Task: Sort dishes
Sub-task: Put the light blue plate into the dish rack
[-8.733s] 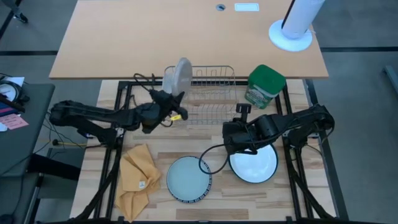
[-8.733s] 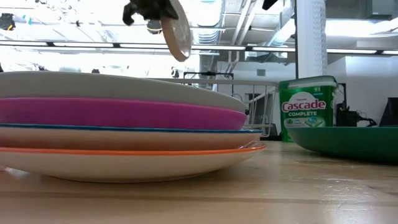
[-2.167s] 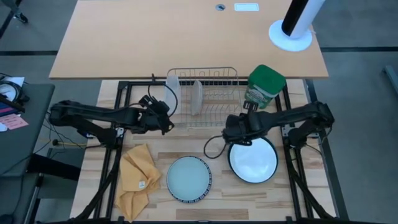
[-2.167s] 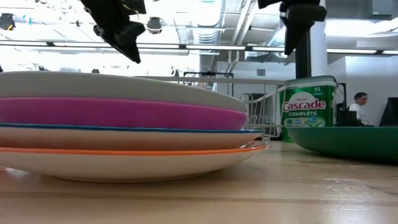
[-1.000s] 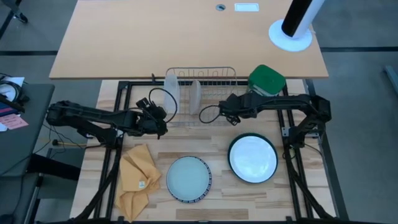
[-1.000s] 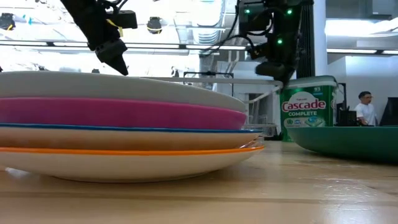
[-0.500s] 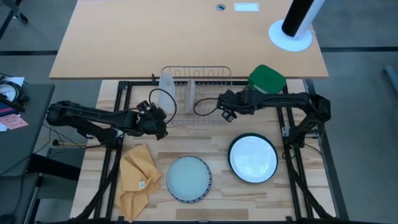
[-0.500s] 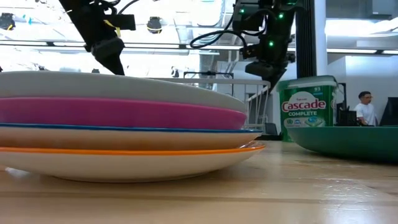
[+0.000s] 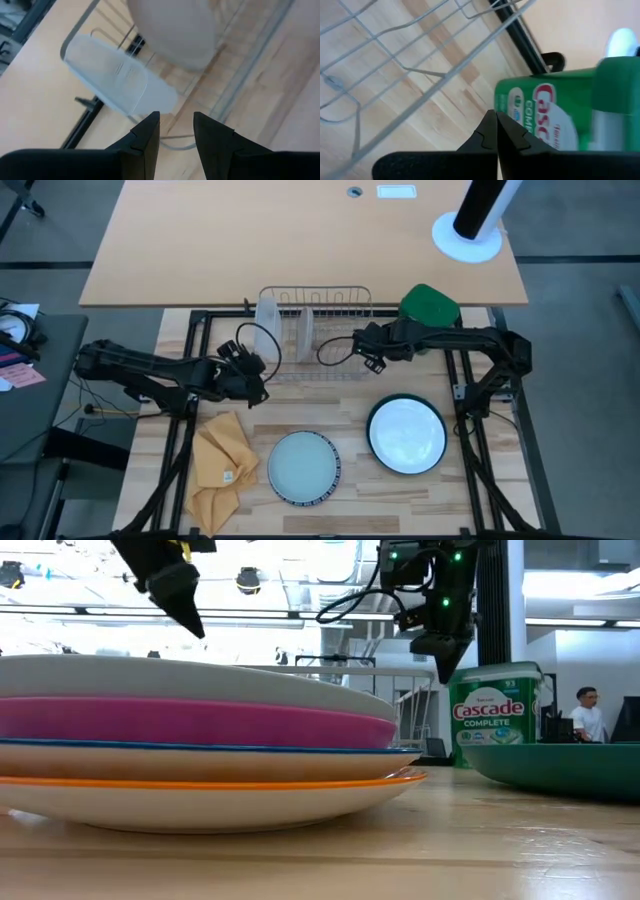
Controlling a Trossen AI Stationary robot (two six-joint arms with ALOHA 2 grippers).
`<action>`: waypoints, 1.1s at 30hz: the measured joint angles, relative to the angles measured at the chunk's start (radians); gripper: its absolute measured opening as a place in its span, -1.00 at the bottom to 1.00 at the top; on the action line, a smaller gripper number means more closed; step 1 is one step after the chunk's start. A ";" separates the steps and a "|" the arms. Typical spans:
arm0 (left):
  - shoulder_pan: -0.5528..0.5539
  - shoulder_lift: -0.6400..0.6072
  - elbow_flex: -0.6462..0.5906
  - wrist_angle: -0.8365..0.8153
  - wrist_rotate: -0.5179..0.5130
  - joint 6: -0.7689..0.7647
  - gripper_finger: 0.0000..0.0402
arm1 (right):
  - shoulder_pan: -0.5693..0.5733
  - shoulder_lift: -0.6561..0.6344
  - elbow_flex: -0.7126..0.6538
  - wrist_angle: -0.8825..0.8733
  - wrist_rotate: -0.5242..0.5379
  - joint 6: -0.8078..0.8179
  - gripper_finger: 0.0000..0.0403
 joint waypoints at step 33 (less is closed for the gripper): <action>-0.256 0.057 0.057 0.099 0.268 -0.107 -0.43 | 0.688 -0.085 0.124 -0.006 0.013 0.198 -1.00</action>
